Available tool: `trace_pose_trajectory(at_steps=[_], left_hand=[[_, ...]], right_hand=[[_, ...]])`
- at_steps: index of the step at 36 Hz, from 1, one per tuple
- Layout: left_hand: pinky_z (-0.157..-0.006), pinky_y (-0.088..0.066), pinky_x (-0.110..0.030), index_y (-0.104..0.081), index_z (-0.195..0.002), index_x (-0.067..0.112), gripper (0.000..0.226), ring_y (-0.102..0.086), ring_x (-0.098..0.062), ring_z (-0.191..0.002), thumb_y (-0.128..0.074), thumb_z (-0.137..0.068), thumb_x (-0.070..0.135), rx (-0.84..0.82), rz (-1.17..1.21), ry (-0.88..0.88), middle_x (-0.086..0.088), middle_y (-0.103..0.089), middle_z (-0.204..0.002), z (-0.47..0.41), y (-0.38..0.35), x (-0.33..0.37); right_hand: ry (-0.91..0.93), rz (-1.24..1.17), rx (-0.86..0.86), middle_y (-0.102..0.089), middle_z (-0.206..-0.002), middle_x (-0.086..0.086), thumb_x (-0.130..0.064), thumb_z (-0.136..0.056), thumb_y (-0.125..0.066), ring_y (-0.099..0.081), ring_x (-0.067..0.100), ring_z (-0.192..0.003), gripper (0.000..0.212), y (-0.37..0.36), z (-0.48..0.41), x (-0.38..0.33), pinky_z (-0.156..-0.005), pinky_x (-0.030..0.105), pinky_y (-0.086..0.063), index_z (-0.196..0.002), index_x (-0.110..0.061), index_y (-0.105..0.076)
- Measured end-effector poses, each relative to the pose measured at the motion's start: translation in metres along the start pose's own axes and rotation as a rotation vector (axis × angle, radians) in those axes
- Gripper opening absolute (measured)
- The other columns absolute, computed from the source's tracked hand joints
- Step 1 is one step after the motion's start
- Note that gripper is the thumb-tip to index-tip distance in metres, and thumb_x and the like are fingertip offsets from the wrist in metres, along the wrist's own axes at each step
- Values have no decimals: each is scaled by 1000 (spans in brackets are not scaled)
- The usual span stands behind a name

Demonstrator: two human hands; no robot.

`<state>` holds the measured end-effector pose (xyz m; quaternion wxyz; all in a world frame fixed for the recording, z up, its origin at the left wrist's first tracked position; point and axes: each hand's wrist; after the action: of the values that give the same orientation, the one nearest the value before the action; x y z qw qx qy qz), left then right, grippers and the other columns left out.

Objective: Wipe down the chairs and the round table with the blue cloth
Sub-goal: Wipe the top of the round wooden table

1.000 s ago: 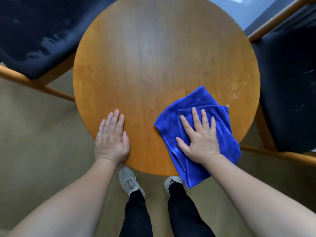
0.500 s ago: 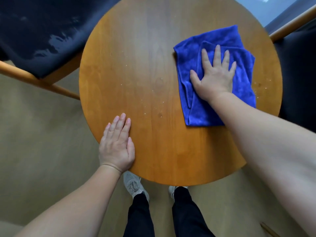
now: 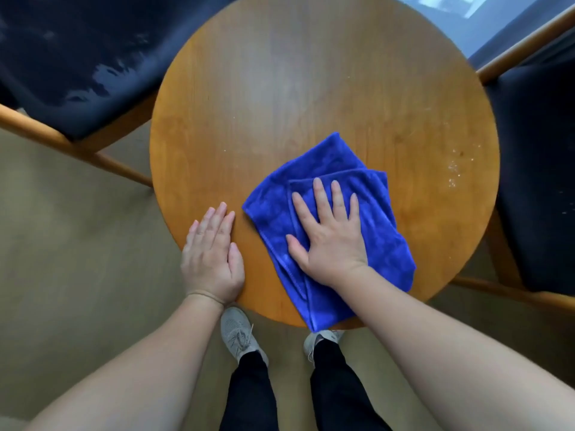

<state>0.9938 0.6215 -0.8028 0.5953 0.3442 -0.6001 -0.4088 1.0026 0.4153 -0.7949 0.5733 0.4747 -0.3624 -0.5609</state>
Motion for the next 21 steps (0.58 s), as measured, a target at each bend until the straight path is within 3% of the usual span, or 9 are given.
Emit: trace_pose_trajectory(at_steps=[8, 14, 18, 21], left_hand=[[-113, -20, -36, -57, -127, 4, 50, -42, -25, -131, -37, -84, 22, -18, 93, -1, -13, -51, -139, 2, 2, -5], [-115, -12, -26, -51, -130, -1, 55, -40, -28, -134, -27, -90, 27, -114, 288, 69, -15, -48, -140, 16, 26, -20], [-114, -10, -23, -53, -130, 2, 57, -39, -27, -135, -26, -88, 31, -174, 253, 55, -12, -48, -141, 31, 50, -35], [-113, -8, -22, -54, -128, 3, 59, -40, -26, -134, -24, -87, 32, -205, 214, 62, -12, -49, -140, 35, 63, -49]], right_hand=[[56, 19, 8, -26, -158, 14, -57, -86, -42, -21, 41, -145, 69, -19, 61, -26, -114, 61, -14, -147, -26, -39], [85, 61, -55, -27, -157, 15, -57, -87, -38, -21, 41, -144, 69, -20, 76, -37, -113, 61, -14, -147, -23, -39], [103, 85, -94, -30, -156, 14, -56, -89, -36, -19, 37, -144, 66, -16, 78, -48, -112, 61, -12, -146, -22, -40], [220, 92, -93, -34, -154, 14, -55, -90, -36, -18, 35, -143, 65, -17, 75, -55, -111, 60, -13, -146, -22, -40]])
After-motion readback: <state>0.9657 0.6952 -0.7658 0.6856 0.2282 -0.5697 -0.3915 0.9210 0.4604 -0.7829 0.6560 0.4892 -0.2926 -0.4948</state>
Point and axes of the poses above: each hand's wrist, its own z-axis away from the middle knuckle, its own y-axis out of the back of the hand, x = y × z
